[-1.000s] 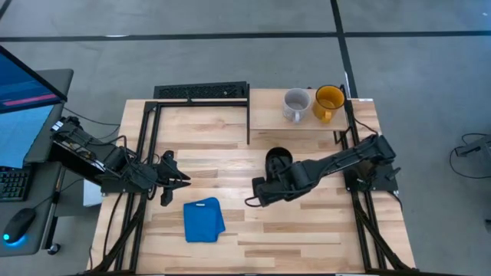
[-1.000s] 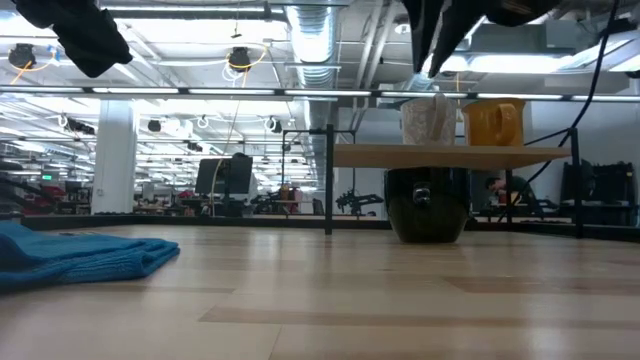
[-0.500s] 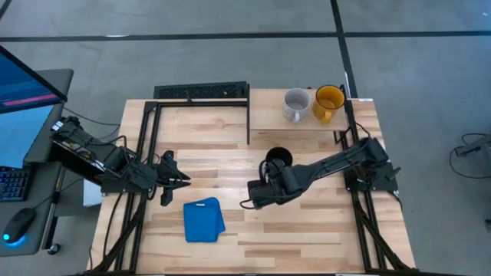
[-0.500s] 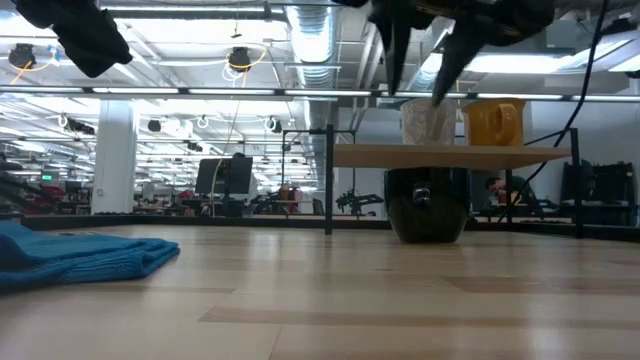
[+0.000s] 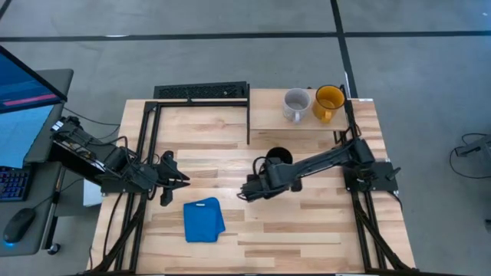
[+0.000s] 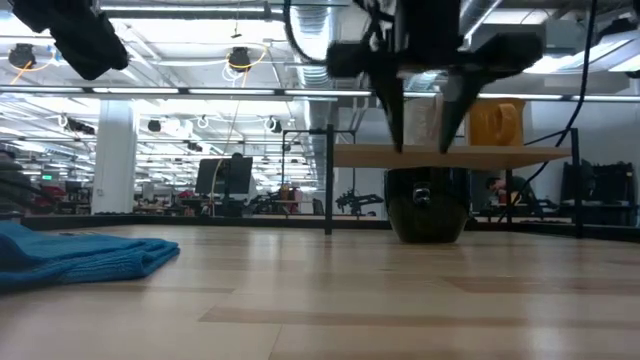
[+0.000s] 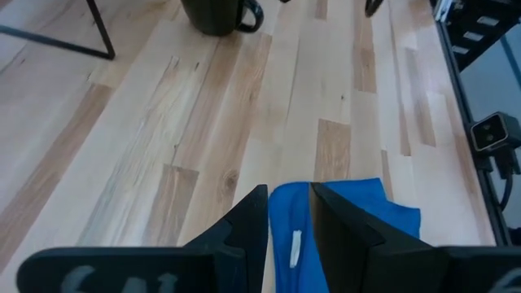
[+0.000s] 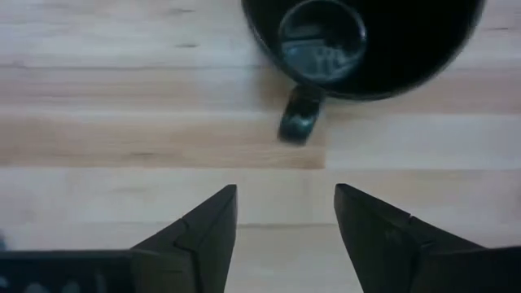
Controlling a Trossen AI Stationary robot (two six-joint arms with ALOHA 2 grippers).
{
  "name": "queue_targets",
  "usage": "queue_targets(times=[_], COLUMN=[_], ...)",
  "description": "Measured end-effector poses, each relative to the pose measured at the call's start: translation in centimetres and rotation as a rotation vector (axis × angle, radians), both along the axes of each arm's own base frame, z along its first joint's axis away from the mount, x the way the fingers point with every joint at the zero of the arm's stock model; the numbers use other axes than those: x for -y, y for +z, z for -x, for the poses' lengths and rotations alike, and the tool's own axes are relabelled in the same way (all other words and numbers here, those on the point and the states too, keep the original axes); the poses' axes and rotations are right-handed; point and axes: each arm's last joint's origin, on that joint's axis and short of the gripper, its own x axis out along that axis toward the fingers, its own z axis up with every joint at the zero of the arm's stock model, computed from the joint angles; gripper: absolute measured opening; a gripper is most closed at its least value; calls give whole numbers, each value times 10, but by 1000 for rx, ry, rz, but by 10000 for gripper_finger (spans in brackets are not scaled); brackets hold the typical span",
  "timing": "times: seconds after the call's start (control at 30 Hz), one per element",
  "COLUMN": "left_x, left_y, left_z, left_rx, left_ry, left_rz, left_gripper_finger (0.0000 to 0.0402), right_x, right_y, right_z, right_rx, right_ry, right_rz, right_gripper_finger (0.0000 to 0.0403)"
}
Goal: Stack small to large cups/mugs on shelf
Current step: Put the black mug on the shelf
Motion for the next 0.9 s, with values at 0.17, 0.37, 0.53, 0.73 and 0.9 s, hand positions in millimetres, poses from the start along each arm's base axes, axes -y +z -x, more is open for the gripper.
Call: queue_targets(times=[0.17,0.37,0.53,0.73,0.9], left_x=[0,-1,-1,-1,-1], left_y=[-1,-1,-1,-2,-2], left_z=[1,1,1,1,2], left_rx=[-9,-17,-18,-21,-23], left_ry=[-1,0,1,-1,-1], left_rz=[-5,-9,-8,-11,-13], left_gripper_finger=[82,82,82,82,82], right_x=[3,8,10,16,19], right_y=[-7,-18,-21,-21,-41], right_z=[-6,-2,-7,-9,-1], right_rx=[7,-91,-64,-47,-85], right_ry=[-18,-59,-67,-75,-115], right_rz=[3,35,32,66,56], right_gripper_finger=[230,230,230,230,230])
